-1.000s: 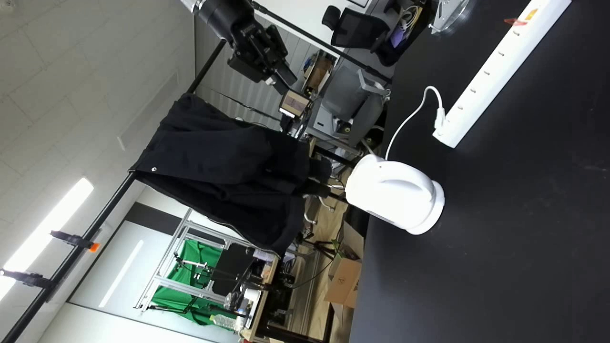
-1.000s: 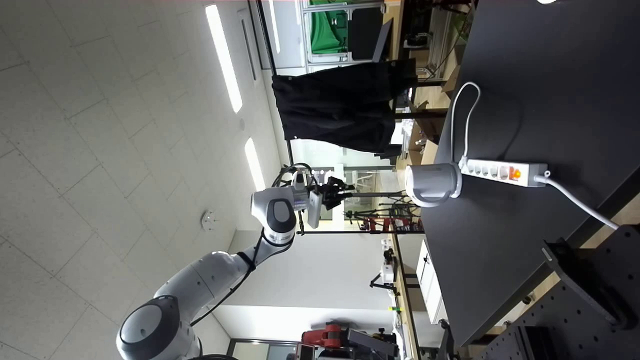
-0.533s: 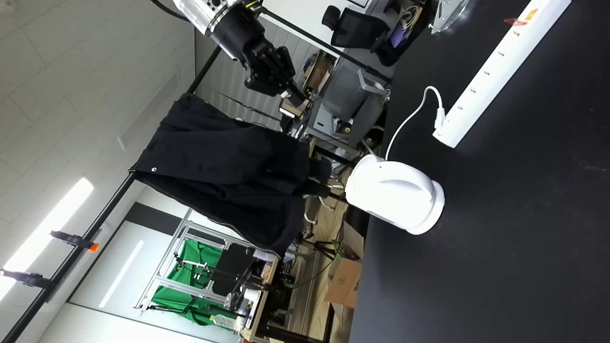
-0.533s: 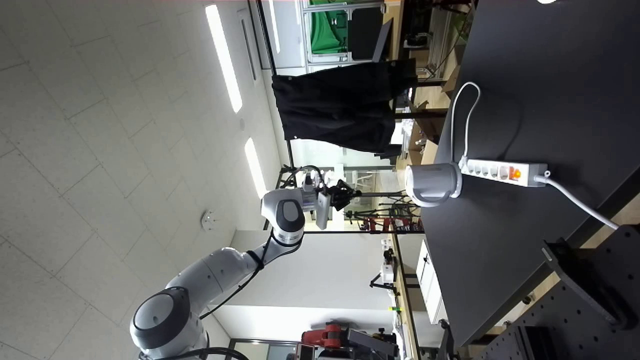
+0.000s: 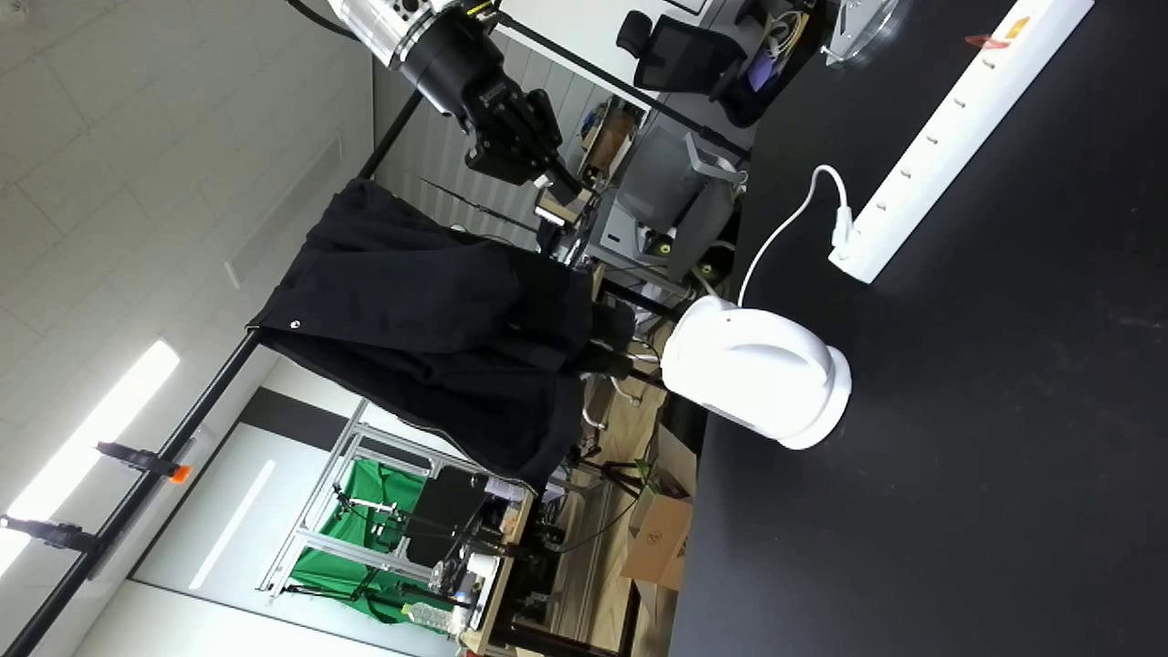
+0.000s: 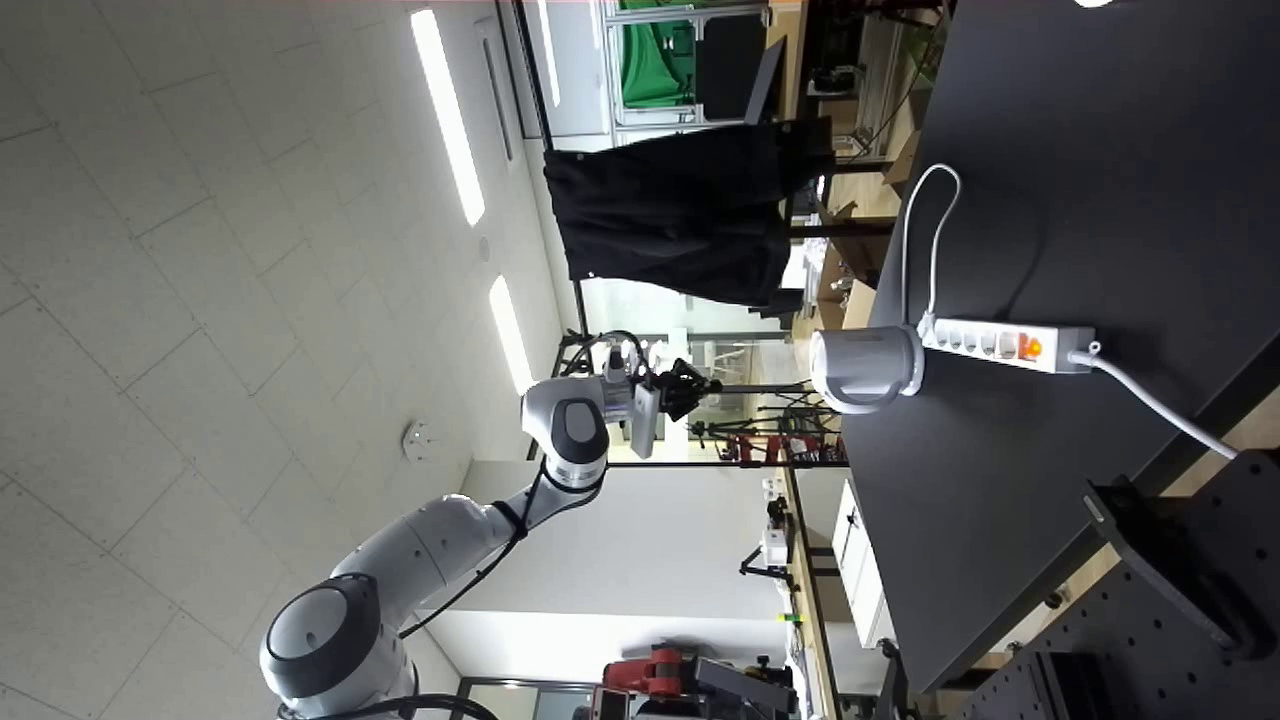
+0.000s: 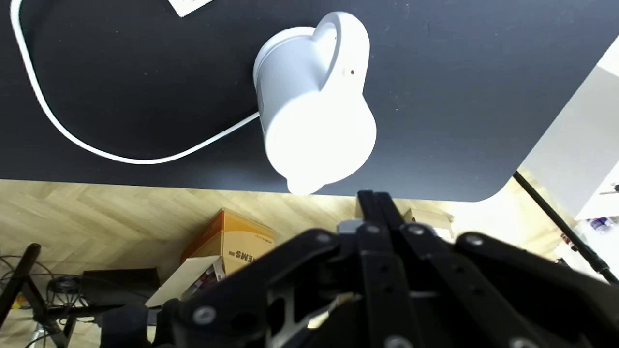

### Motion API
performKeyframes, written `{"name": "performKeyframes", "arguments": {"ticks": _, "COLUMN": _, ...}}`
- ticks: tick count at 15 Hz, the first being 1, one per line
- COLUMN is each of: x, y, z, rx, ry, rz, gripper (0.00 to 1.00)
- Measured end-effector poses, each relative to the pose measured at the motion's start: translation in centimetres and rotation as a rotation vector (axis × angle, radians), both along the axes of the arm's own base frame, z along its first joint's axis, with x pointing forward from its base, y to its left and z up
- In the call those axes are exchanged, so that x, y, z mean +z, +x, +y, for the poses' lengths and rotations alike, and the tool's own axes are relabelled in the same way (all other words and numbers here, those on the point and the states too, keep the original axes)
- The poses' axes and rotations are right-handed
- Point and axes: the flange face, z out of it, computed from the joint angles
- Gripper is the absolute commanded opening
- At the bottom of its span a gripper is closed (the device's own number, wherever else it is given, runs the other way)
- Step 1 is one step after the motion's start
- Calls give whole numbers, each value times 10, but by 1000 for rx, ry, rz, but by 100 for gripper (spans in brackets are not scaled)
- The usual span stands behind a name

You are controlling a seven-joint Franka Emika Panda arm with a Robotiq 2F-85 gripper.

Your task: Turn on the electric kettle

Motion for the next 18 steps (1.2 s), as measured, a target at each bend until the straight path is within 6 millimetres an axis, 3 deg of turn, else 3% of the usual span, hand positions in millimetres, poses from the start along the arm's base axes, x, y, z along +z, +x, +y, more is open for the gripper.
{"name": "performKeyframes", "arguments": {"ticks": 3, "x": -9, "y": 1, "z": 4, "rx": 18, "ry": -16, "rz": 3, "gripper": 0}}
{"name": "performKeyframes", "arguments": {"ticks": 11, "x": -90, "y": 4, "z": 28, "rx": 38, "ry": -81, "rz": 76, "gripper": 0}}
{"name": "performKeyframes", "arguments": {"ticks": 18, "x": -133, "y": 7, "z": 30, "rx": 15, "ry": -71, "rz": 174, "gripper": 0}}
